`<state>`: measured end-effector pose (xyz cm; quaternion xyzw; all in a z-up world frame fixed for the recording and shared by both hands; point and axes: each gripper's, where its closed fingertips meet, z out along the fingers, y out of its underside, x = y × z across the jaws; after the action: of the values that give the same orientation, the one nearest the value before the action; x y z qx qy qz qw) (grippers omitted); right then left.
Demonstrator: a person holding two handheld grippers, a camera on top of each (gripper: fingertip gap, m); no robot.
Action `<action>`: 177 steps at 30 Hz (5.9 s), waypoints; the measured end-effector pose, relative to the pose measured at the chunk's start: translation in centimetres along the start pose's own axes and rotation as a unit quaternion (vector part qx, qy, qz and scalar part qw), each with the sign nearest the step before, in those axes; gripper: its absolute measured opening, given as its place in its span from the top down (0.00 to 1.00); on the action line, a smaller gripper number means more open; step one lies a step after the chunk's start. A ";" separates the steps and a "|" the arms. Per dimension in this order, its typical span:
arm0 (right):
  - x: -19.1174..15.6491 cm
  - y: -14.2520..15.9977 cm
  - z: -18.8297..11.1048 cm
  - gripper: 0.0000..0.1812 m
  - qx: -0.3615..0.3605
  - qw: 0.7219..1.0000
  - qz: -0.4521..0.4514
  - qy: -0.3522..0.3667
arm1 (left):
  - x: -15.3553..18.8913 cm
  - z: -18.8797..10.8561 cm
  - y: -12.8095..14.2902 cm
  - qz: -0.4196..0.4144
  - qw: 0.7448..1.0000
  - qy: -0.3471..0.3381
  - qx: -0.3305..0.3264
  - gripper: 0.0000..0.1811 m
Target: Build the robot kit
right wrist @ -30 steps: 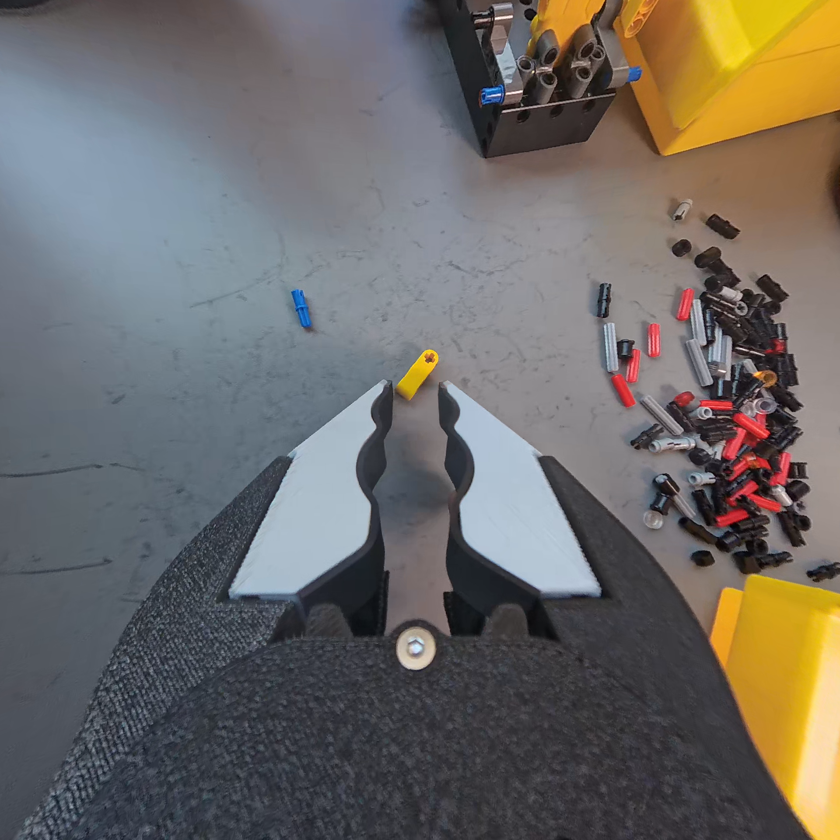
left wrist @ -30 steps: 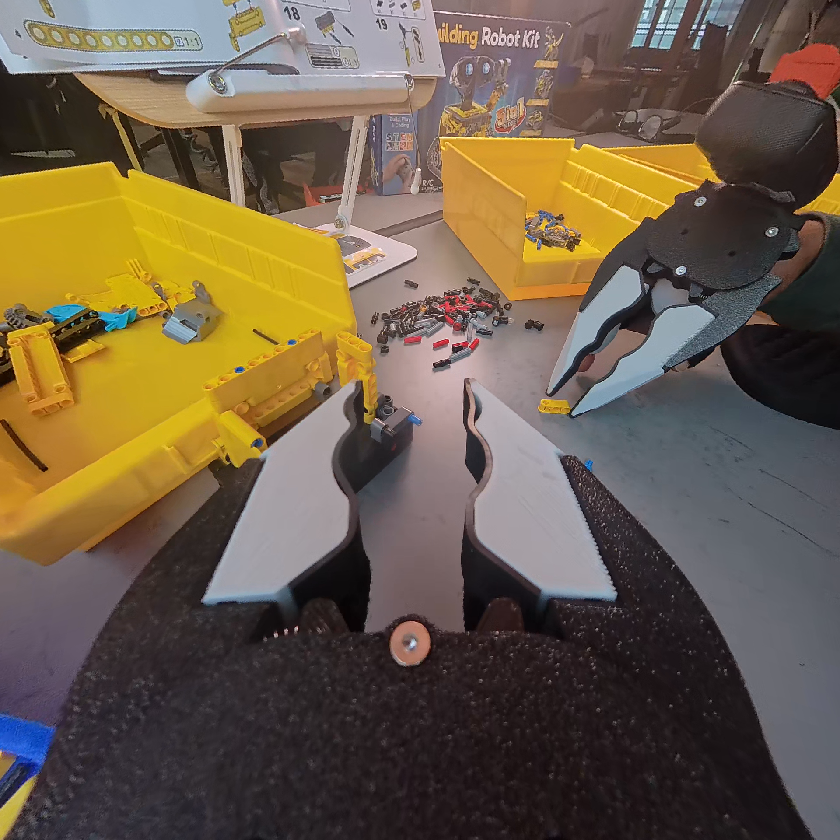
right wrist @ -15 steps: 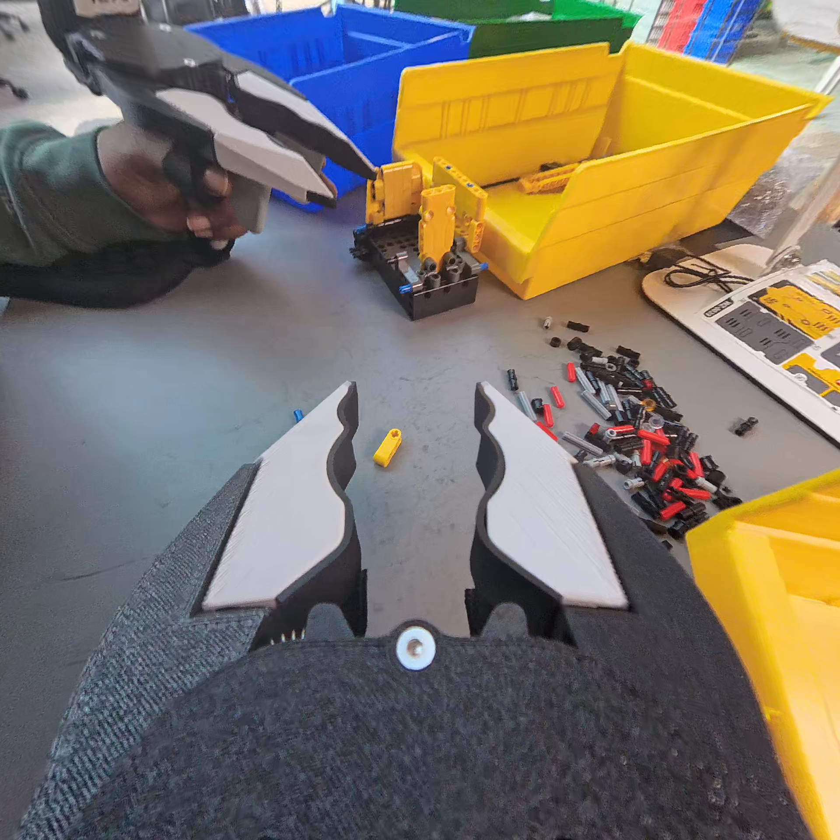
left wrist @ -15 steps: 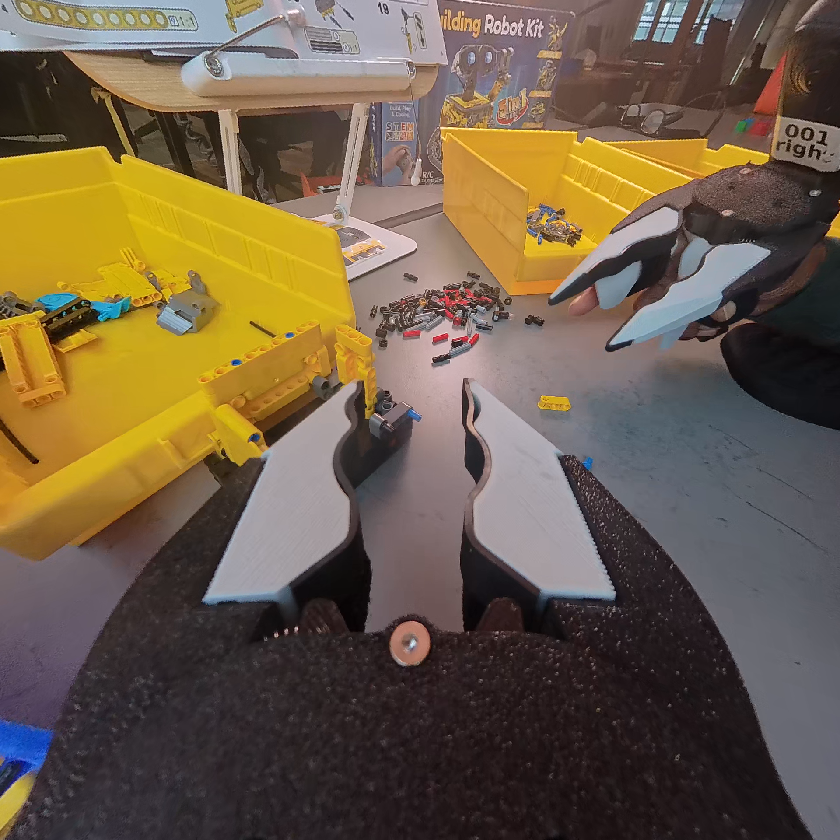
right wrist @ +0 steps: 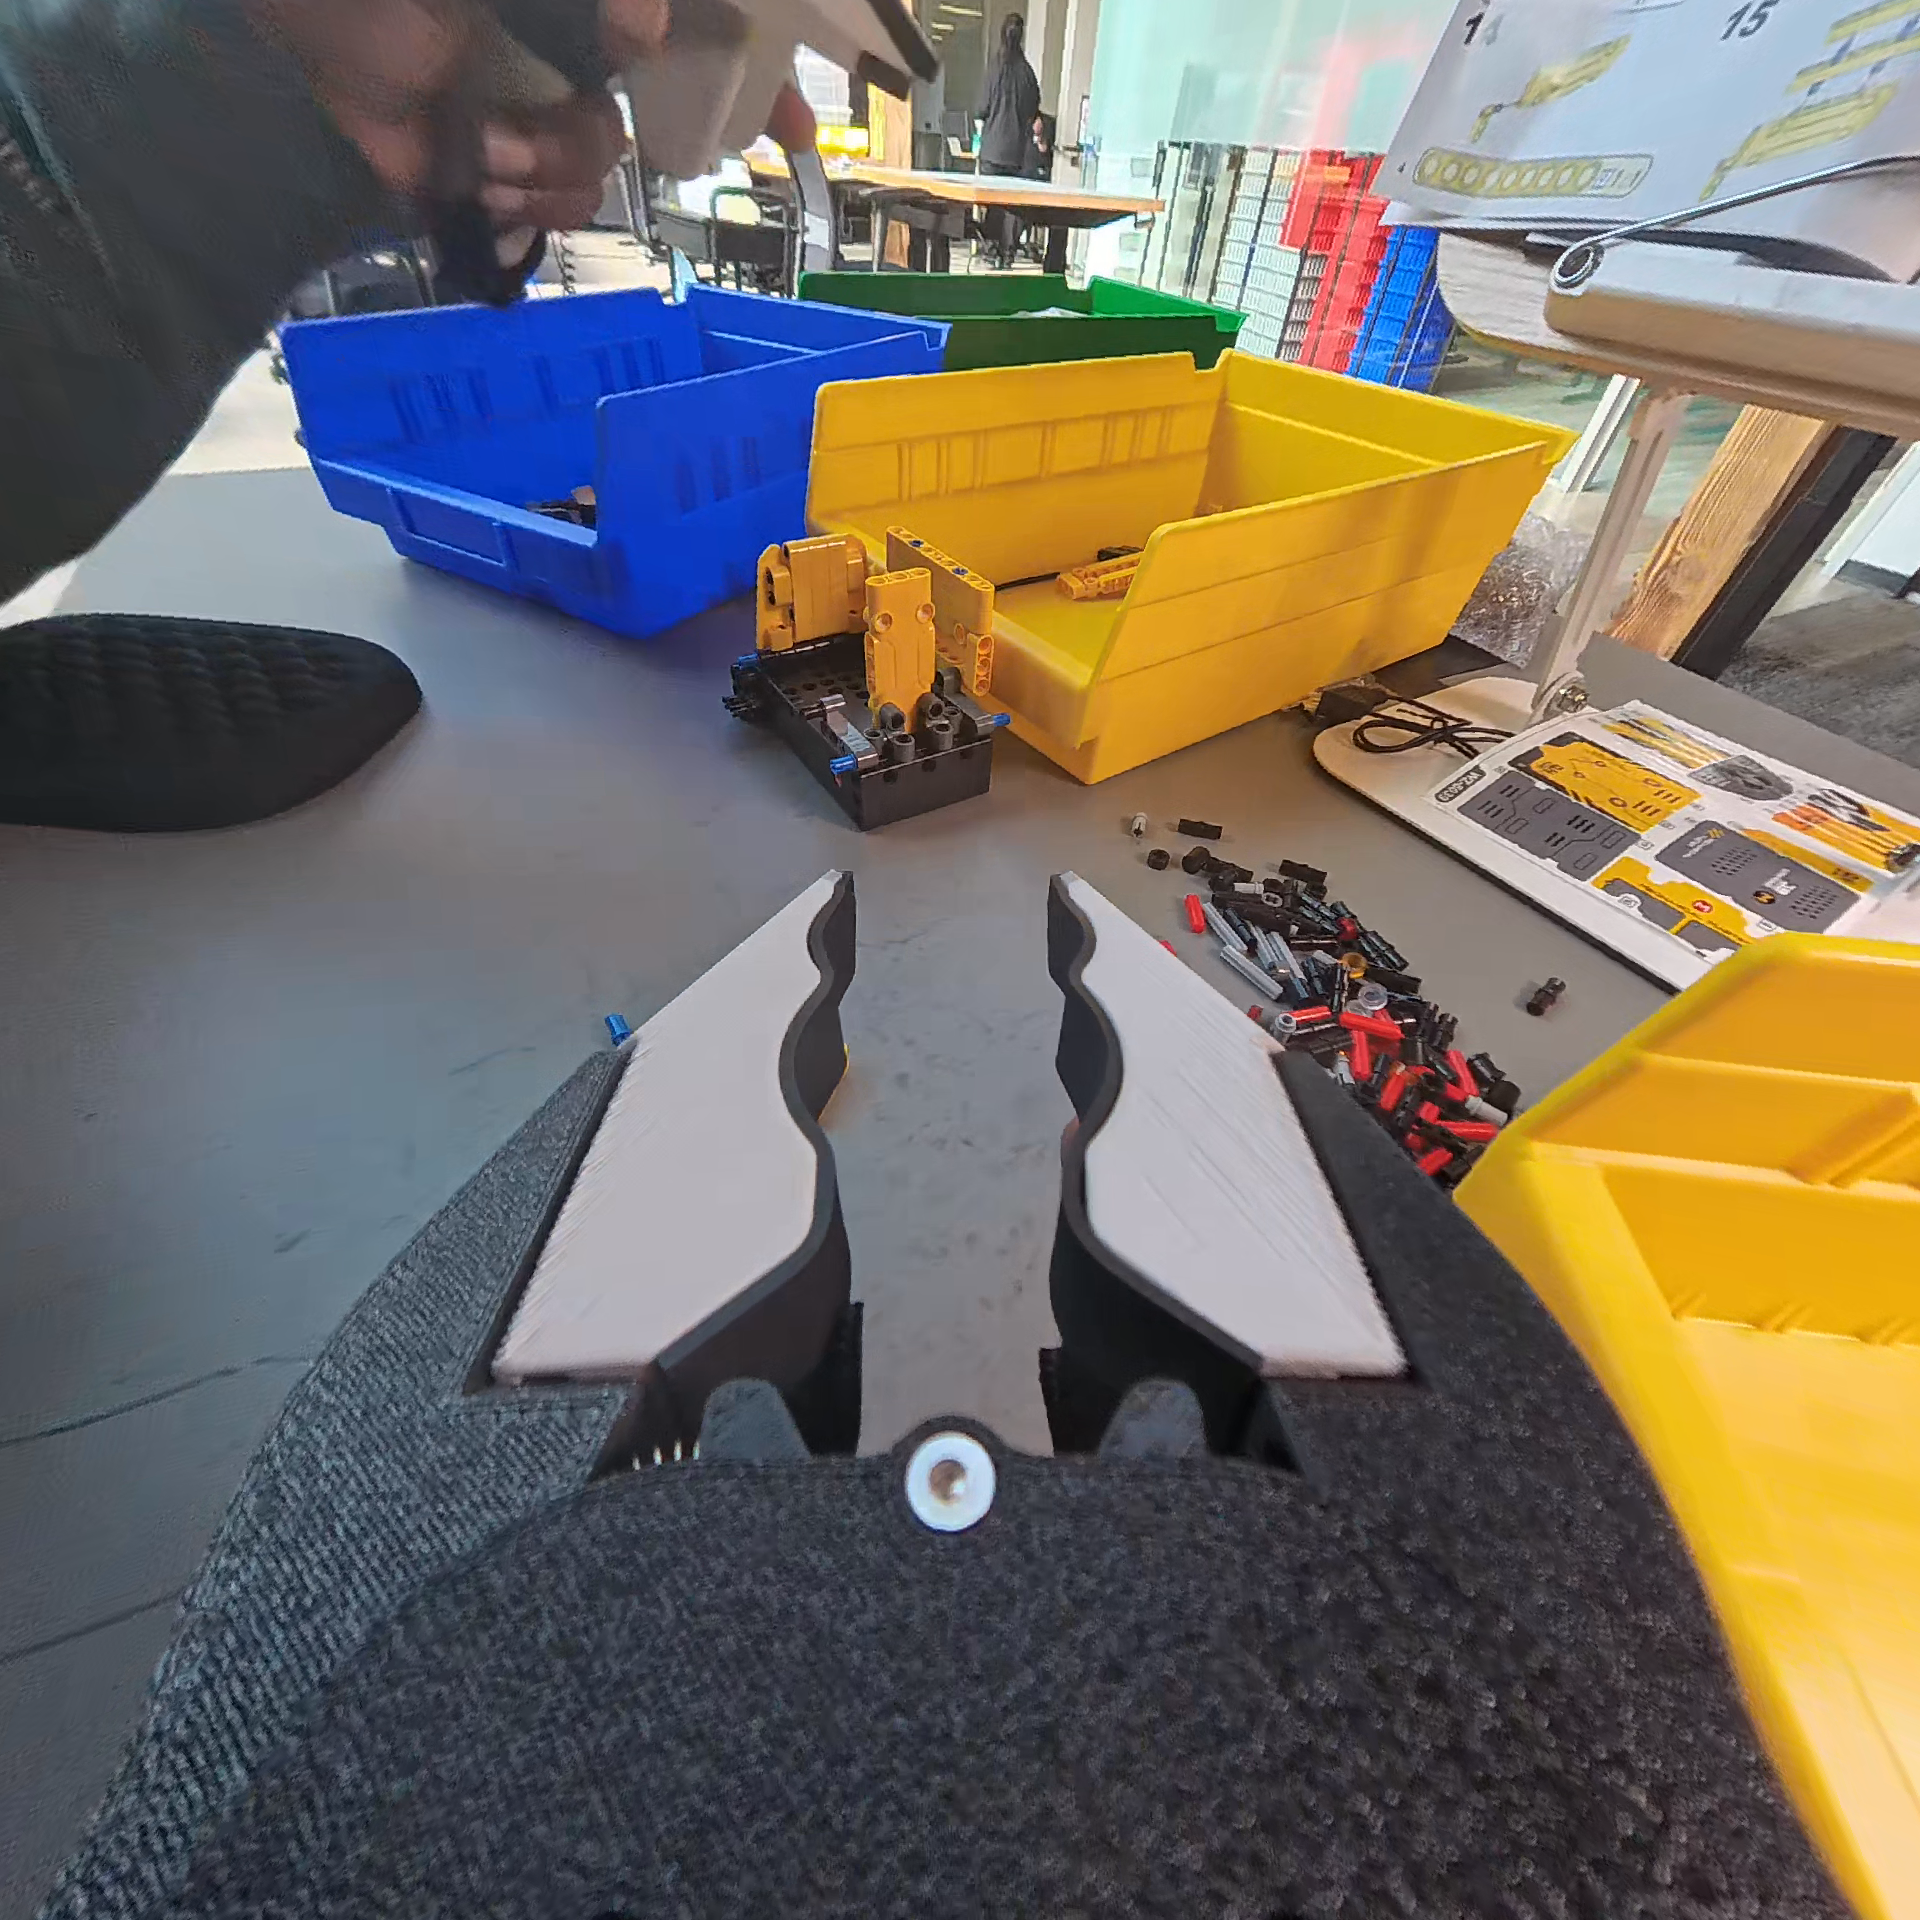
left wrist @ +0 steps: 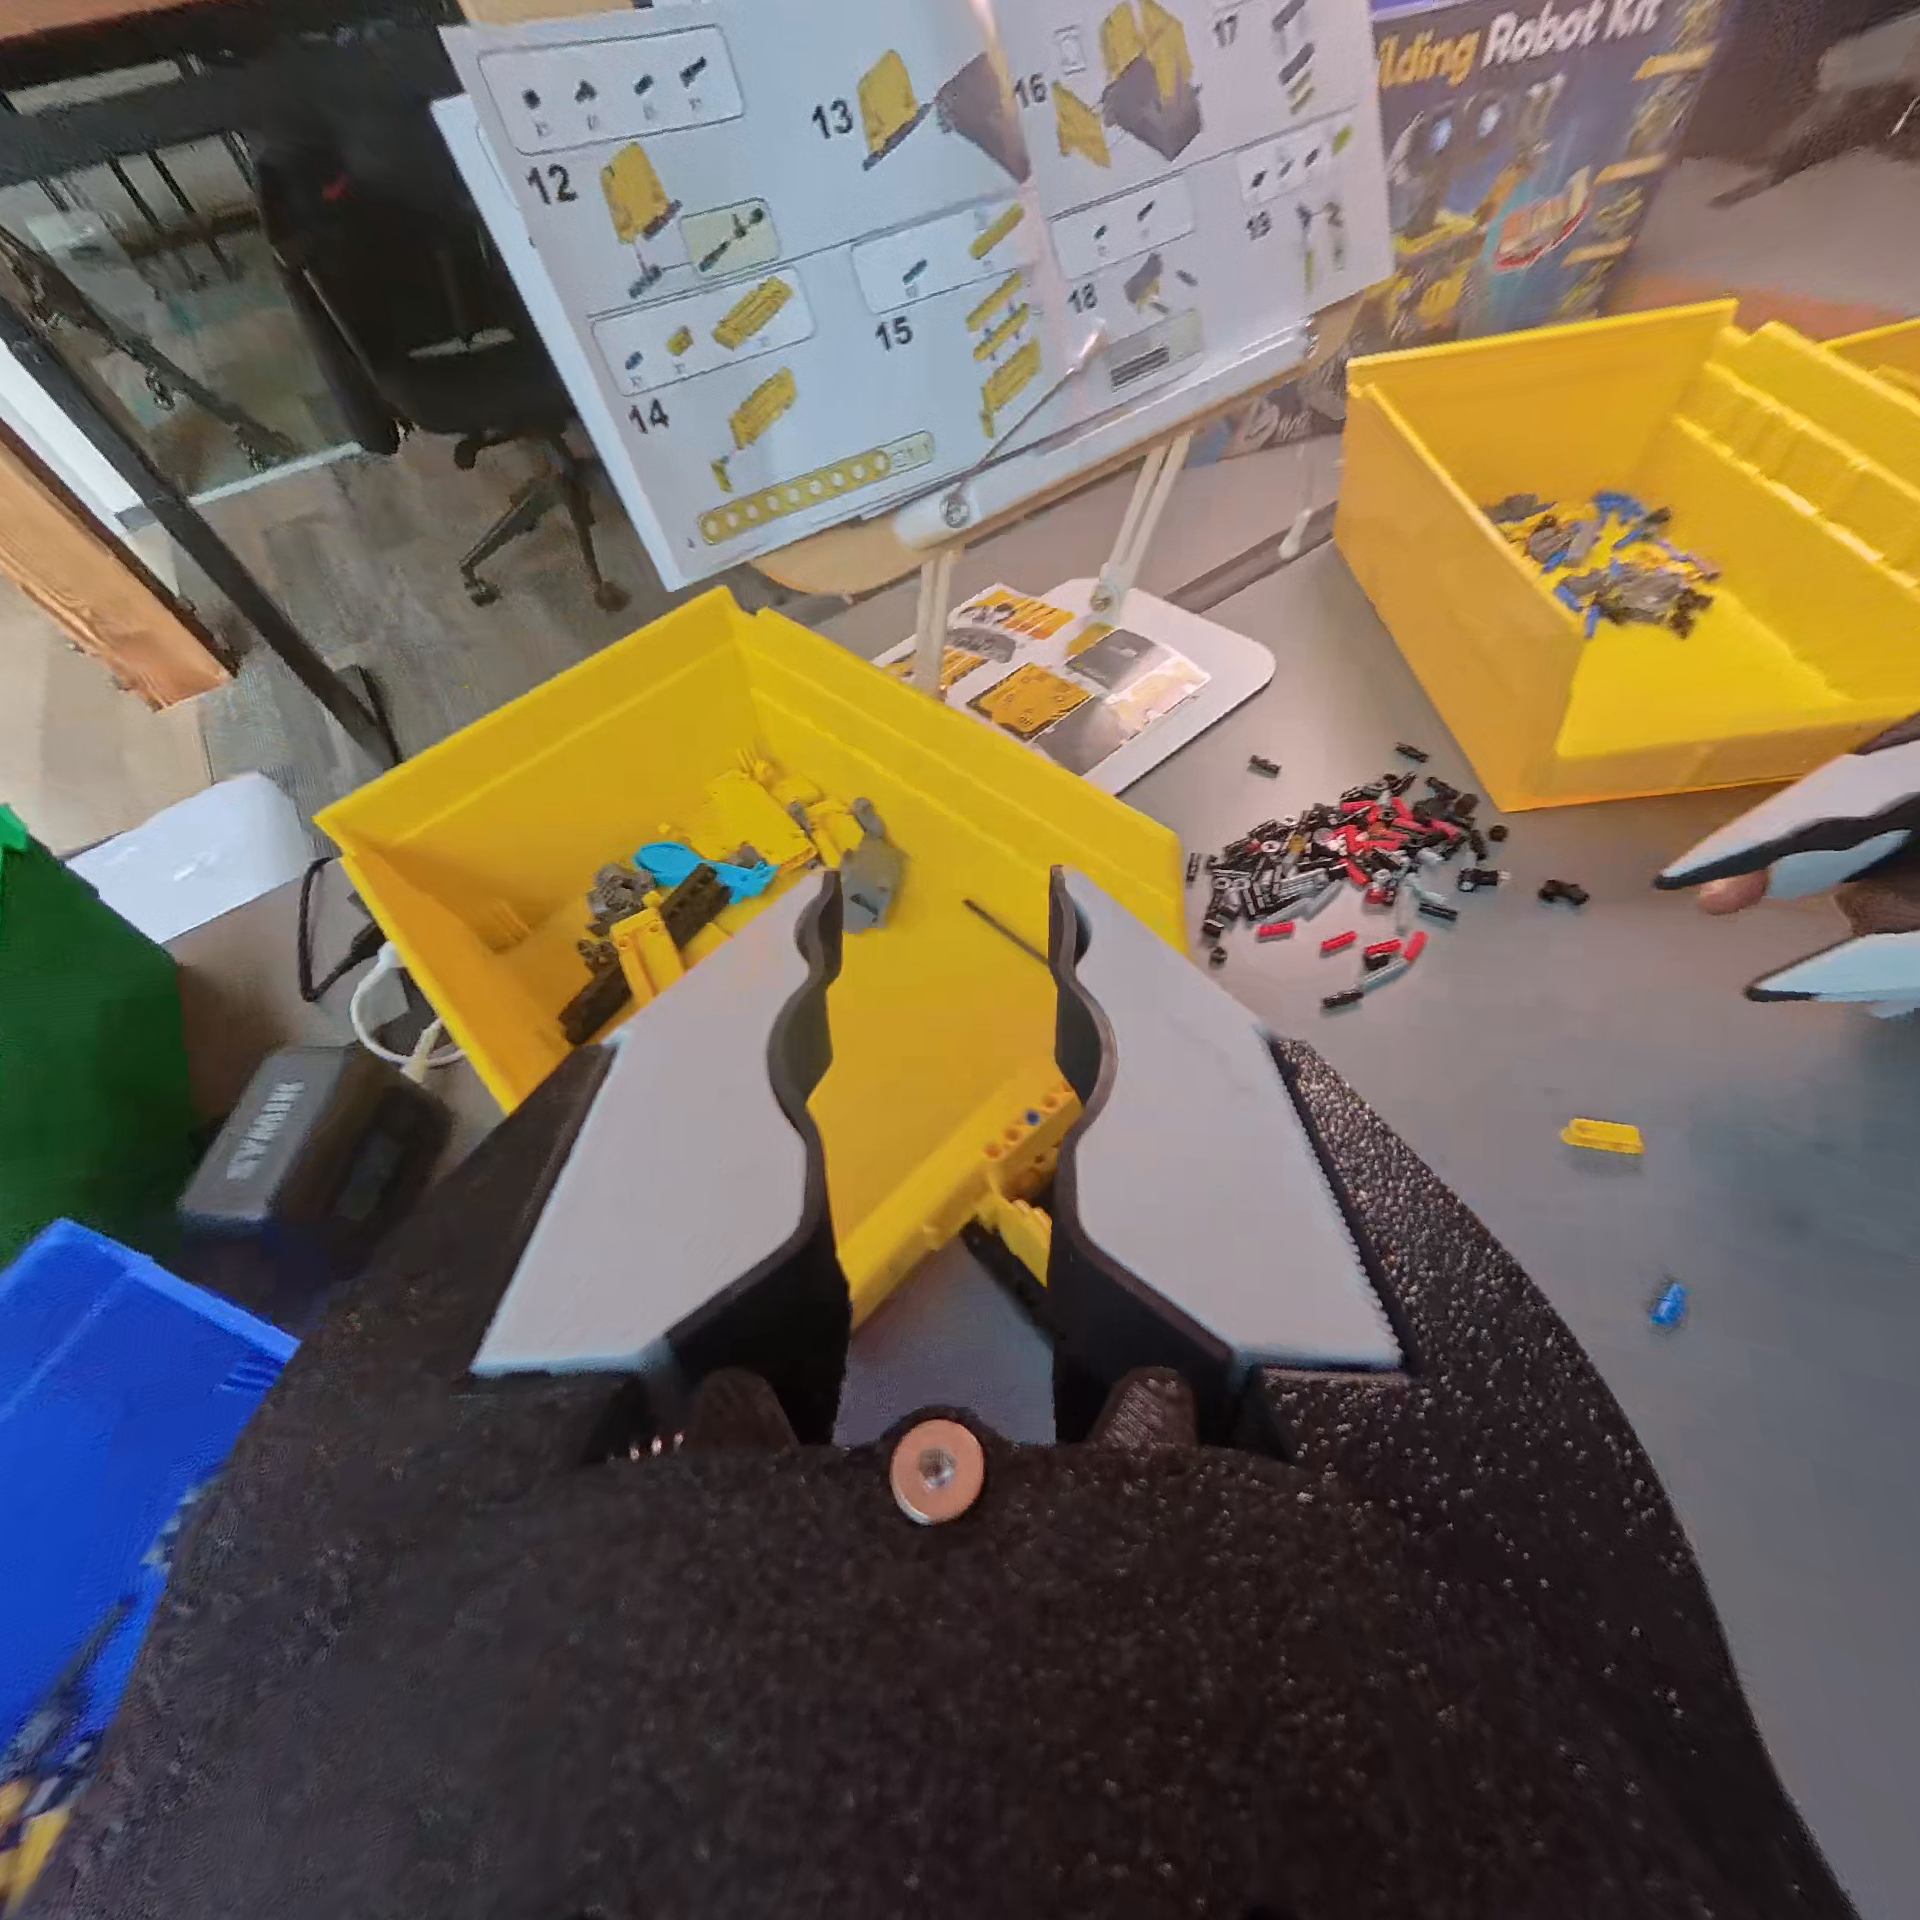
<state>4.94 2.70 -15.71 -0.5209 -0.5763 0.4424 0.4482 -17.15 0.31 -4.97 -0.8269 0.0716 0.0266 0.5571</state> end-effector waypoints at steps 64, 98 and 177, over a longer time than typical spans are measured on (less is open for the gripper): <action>1.0 1.0 -0.3 0.84 -0.021 0.999 -0.016 0.021 | -10.5 -8.3 12.9 0.071 0.938 0.028 -0.338 0.66; 1.5 1.1 -0.3 0.84 -0.020 0.999 -0.005 0.037 | -15.0 -12.1 25.1 0.053 0.818 0.126 -0.558 1.00; -4.4 -3.9 3.0 0.87 0.033 0.966 -0.244 0.083 | 18.8 0.3 3.8 -0.532 0.696 0.469 0.116 0.96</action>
<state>1.44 -2.03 -12.80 -0.3848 -0.6317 0.2935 0.6056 0.91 -2.47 -10.87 -0.5613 -0.1257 -0.6736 0.4642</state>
